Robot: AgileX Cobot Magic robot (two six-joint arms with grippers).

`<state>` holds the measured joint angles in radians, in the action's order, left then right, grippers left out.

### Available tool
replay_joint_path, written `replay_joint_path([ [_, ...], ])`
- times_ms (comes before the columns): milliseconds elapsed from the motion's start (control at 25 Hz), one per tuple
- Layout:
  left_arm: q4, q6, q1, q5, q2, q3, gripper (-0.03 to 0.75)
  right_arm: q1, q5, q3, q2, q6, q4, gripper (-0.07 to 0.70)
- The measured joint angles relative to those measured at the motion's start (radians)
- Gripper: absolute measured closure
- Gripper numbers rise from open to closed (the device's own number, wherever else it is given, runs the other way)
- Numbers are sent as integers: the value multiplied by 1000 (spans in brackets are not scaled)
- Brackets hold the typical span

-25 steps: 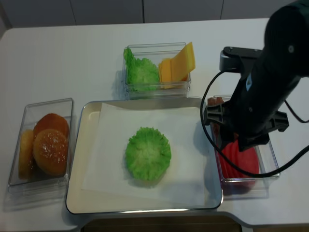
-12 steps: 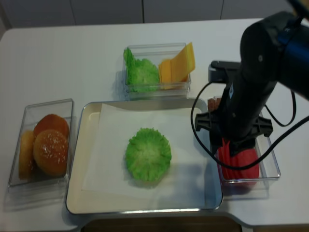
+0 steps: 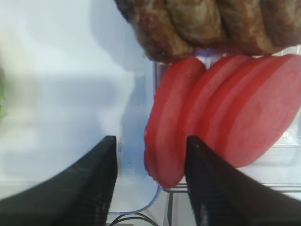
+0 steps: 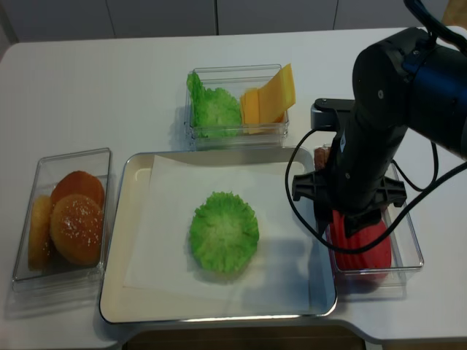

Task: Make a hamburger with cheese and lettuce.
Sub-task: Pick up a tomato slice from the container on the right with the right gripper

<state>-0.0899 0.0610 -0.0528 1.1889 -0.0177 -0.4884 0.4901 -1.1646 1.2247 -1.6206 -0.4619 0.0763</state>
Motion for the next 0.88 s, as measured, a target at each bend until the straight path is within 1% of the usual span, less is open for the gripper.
replay_joint_path([
  [880, 0, 0, 0, 0, 0, 0, 363, 0, 23, 0, -31, 2, -4, 260],
])
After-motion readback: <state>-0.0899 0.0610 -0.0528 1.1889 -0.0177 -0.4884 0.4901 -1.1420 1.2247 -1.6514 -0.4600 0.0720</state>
